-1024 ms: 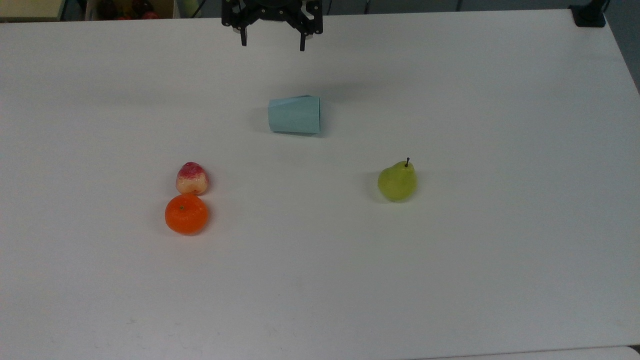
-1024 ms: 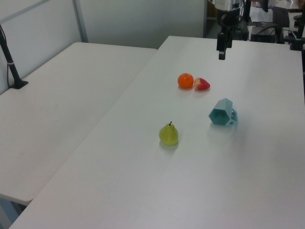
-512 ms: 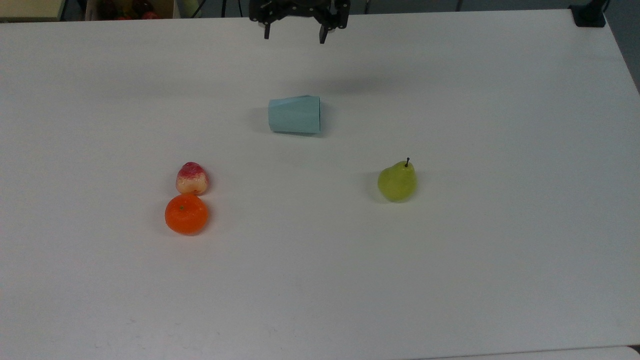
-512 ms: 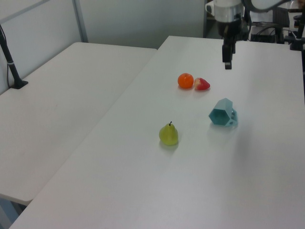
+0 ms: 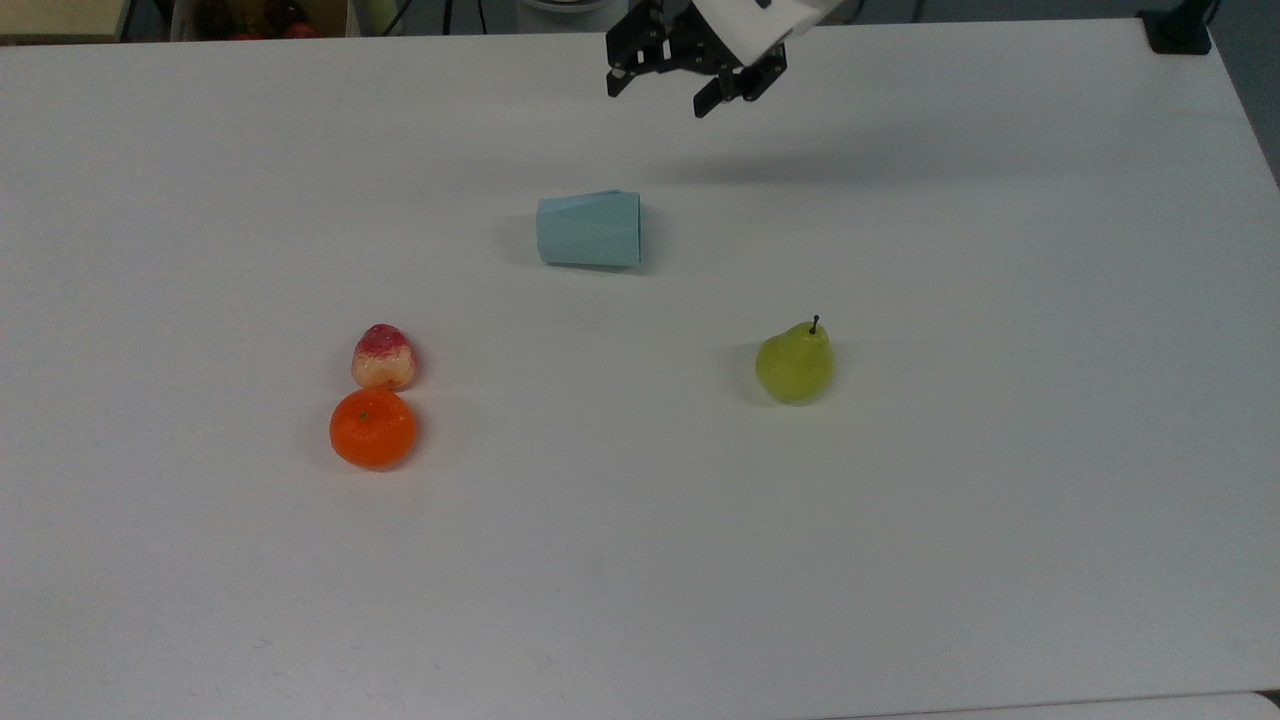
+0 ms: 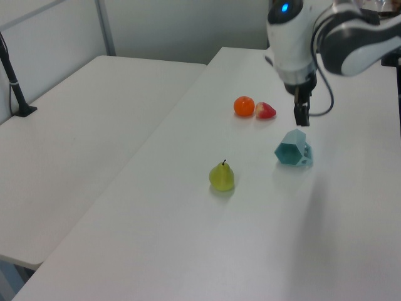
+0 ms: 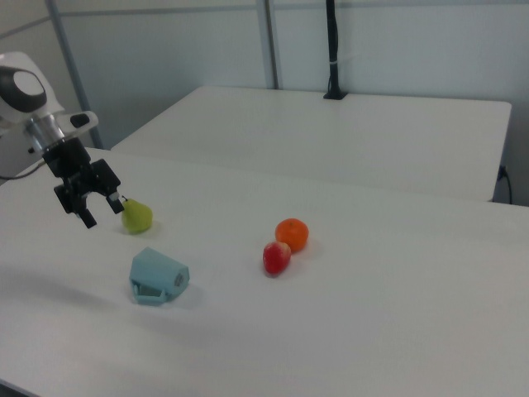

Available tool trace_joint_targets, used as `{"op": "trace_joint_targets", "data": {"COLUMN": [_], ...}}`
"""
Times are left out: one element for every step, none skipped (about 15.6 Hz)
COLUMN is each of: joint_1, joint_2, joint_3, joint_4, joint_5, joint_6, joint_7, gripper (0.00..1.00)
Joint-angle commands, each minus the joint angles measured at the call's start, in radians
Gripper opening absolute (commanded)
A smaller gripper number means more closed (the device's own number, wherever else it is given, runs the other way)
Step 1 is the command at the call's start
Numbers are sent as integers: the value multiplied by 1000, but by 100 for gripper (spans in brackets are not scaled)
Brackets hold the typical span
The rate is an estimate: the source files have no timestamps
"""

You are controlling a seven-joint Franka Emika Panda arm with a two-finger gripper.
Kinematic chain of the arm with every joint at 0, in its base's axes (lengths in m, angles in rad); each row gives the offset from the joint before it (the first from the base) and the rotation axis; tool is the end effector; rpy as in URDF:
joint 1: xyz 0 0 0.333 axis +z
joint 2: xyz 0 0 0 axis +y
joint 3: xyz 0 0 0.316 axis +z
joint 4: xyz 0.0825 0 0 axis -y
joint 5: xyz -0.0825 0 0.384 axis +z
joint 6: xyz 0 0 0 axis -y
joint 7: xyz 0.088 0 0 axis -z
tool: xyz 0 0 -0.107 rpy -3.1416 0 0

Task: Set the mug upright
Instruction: 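Move the open gripper toward the light-blue mug lying on its side, then lower the gripper and grasp the mug at its rim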

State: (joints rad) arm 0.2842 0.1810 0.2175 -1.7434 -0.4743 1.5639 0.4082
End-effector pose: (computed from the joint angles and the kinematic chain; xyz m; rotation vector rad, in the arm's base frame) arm 0.5309 0.2275 0.4538 2.5864 0.2338 -0.1645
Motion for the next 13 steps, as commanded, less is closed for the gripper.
{"op": "trace_joint_targets", "data": {"joint_1": [62,66,67,66,64,58,53,50,35,20,7,-3,-11], "joint_2": [121,147,172,195,213,238,248,255,258,258,258,258,256], "joint_3": [-3,-3,-3,-3,-3,-4,-6,-12,-13,-13,-13,-13,-13], "joint_4": [10,10,10,10,7,1,-1,-1,-1,-2,-8,-16,-19], "joint_5": [-128,-153,-174,-196,-214,-242,-259,-267,-273,-282,-288,-294,-294], "joint_6": [-22,-21,-19,-21,-22,-21,-22,-22,-22,-24,-22,-24,-24], "joint_7": [147,179,204,219,231,254,268,274,274,274,274,274,273], "gripper": [100,100,100,99,97,92,88,84,82,81,77,64,50]}}
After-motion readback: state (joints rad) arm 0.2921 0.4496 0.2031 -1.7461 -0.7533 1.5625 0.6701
